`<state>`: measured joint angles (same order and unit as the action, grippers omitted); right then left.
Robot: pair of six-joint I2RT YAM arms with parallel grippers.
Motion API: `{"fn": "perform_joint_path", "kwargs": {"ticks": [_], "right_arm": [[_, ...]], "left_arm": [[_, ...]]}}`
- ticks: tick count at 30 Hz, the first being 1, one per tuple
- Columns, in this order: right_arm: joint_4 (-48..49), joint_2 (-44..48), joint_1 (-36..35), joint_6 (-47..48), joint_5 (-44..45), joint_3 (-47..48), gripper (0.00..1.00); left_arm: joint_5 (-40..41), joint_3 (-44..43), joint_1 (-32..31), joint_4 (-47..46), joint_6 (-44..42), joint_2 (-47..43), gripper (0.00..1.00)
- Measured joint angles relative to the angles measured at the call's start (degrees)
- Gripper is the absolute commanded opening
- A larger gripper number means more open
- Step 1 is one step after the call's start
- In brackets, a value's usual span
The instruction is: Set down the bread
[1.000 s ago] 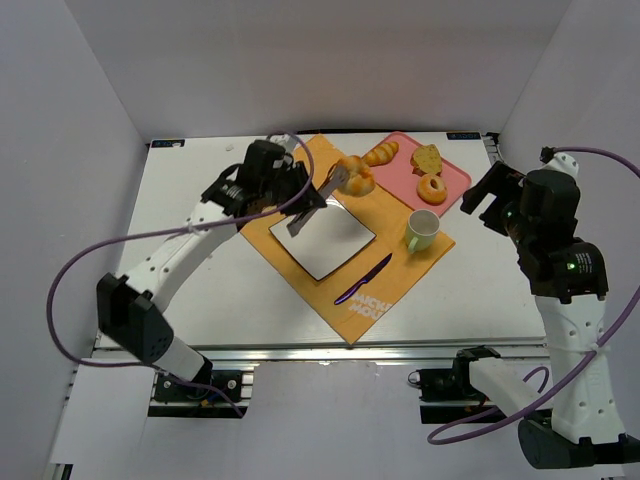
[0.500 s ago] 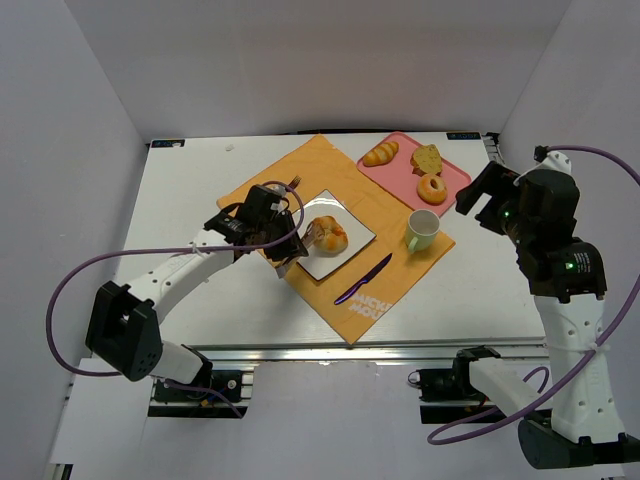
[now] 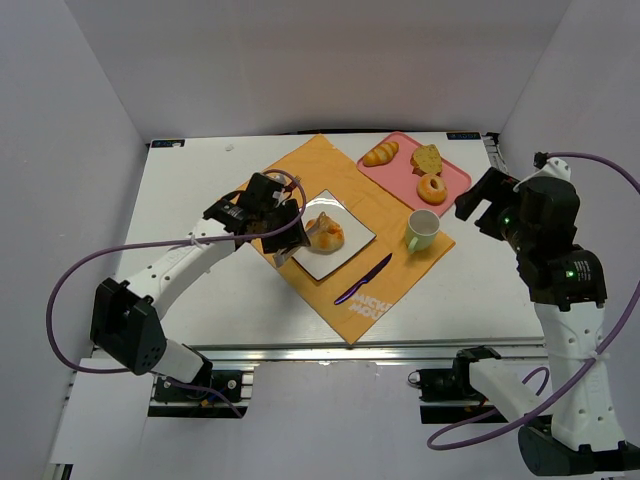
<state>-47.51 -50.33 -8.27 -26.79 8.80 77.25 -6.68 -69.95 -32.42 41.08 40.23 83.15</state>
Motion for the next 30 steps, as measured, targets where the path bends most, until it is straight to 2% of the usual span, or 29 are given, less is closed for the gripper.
{"fn": "perform_joint_path", "kwargs": {"ticks": [9,15,20,26,28,30], "right_arm": [[0.2,0.0,0.0,-0.5,0.1,-1.0,0.89],[1.1,0.0,0.0,-1.9,2.3,-1.0,0.89],[0.9,-1.4,0.0,-3.1,3.3,0.4,0.89],[0.6,-5.0,0.0,-3.6,3.7,4.2,0.89],[0.7,-5.3,0.0,-3.4,3.9,4.7,0.89],[0.9,-5.2,0.0,-2.8,4.2,4.7,0.89]], "left_arm": [[4.2,-3.6,0.0,6.1,-1.8,0.0,0.66],[7.9,-15.7,0.0,8.1,-7.1,4.4,0.64],[8.2,-29.9,0.0,4.9,-15.4,14.6,0.63],[7.5,-53.3,0.0,1.8,-26.0,34.6,0.64],[6.8,-58.5,0.0,0.2,-28.9,40.7,0.66],[5.9,-60.2,0.0,-2.4,-31.7,45.1,0.67]]}}
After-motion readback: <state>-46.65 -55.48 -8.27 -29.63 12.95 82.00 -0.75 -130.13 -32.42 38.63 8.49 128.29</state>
